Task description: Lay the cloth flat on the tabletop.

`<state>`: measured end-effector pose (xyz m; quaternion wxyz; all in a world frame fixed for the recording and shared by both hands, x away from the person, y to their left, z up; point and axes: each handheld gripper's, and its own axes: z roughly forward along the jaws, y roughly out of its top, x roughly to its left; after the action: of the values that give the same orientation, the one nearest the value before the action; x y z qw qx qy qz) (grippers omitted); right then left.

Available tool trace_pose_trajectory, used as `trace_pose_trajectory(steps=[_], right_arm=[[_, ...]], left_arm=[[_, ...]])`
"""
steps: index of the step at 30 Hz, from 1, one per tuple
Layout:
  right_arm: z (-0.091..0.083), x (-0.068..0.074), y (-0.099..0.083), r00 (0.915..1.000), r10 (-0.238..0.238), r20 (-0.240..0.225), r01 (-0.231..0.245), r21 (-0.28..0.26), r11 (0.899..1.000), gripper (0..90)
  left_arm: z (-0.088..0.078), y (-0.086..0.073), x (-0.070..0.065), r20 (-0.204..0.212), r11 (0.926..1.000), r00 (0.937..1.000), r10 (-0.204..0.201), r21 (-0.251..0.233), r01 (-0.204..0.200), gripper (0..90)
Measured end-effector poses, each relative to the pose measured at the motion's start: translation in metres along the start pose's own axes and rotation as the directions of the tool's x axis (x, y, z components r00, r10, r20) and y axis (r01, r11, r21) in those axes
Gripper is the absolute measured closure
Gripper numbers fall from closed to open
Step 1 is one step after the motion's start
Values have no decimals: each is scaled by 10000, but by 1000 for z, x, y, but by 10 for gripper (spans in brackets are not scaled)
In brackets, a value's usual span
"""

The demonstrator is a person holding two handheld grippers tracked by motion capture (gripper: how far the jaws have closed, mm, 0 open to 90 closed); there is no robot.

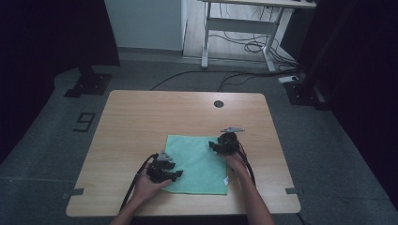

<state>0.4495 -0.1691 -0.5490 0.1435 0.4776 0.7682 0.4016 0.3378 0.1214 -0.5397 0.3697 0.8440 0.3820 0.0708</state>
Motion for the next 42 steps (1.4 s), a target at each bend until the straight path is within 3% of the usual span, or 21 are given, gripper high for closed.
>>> trace_pose_trajectory(steps=[6, 9, 11, 14, 18, 21, 25, 30, 32, 35, 42], right_arm=[[1, -17, 2, 9986, 447, 298, -439, -264, 9987, 503], [-1, -15, 2, 9991, 329, 280, -324, -186, 9993, 464], [-6, -12, 2, 9984, 526, 217, -520, -245, 9983, 460], [-27, 3, -1, 9999, 97, -84, -102, -641, 9979, 459], [-53, 31, -15, 9974, -607, -379, 584, -599, 9965, 459], [-62, 51, -29, 9936, -966, -589, 936, -511, 9943, 452], [-62, 70, -50, 9903, -1160, -764, 1154, -122, 9932, 430], [-67, 79, -73, 9875, -1459, -588, 1477, 268, 9887, 383], [-71, 81, -81, 9848, -1693, -388, 1700, 147, 9853, 378], [-75, 82, -87, 9791, -2029, -129, 2030, 79, 9792, 375], [-79, 71, -87, 9796, -2009, -107, 2010, 183, 9794, 375]], left_arm=[[0, -1, -1, -54, 10000, 10000, 0, -42, 0, 475], [0, -1, -2, -57, 10000, 10000, 19, -67, -19, 463], [0, -1, -3, -65, 10000, 9999, 79, -28, -80, 454], [-1, 2, -2, -162, 9997, 9998, 152, -163, -155, 434], [-3, 19, 8, -237, 9982, 9997, 52, -598, -67, 442], [2, 37, 16, -464, 9964, 9989, 29, -840, -68, 453], [17, 56, 32, -656, 9984, 9978, -93, -564, 56, 443], [35, 61, 51, -841, 9987, 9951, -514, 7, 516, 443], [37, 59, 55, -878, 9980, 9945, -569, 213, 589, 439], [36, 57, 58, -874, 9975, 9938, -684, 129, 698, 445], [42, 62, 58, -793, 9978, 9947, -654, 42, 659, 448]])
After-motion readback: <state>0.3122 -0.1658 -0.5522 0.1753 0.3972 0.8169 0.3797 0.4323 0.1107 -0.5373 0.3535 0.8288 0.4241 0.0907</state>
